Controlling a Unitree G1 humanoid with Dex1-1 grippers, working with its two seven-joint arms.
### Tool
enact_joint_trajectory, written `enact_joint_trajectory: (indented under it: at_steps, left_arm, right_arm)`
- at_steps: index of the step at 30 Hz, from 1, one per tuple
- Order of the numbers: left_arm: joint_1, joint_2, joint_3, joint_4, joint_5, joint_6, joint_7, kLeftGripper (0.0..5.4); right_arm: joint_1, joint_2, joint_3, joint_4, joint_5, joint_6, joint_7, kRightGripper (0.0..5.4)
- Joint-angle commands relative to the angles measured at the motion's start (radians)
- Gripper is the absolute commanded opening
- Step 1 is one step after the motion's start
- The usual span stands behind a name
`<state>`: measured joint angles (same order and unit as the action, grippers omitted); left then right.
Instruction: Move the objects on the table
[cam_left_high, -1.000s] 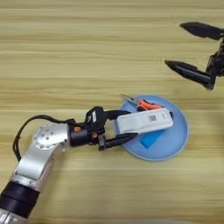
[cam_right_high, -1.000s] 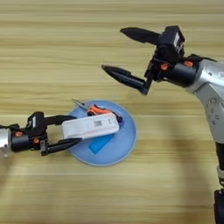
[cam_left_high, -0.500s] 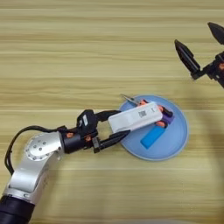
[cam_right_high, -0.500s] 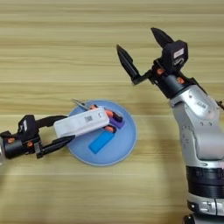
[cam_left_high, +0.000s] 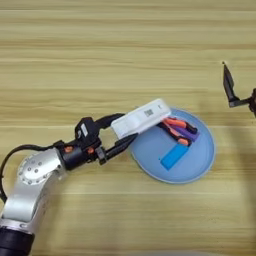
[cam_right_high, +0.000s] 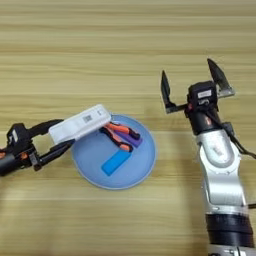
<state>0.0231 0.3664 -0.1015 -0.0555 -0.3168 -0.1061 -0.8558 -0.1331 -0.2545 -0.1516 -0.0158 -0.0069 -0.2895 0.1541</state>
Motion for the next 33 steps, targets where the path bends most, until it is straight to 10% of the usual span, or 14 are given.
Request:
enact_joint_trajectory:
  at_steps: [1, 11, 33]
  left_arm:
    - [0.023, 0.008, 0.039, -0.029, 0.0, -0.006, 0.037, 2.84]
    - [0.116, -0.001, 0.131, -0.067, -0.001, 0.036, 0.161, 2.84]
    - [0.223, 0.029, 0.111, -0.098, 0.068, 0.178, 0.251, 2.84]
  right_arm:
    - [0.012, 0.01, -0.03, 0.037, -0.002, -0.032, -0.045, 5.4]
    - [0.023, 0.036, -0.005, 0.058, -0.001, -0.063, -0.072, 5.4]
    - [-0.008, 0.065, -0.019, 0.074, 0.063, -0.052, -0.07, 5.4]
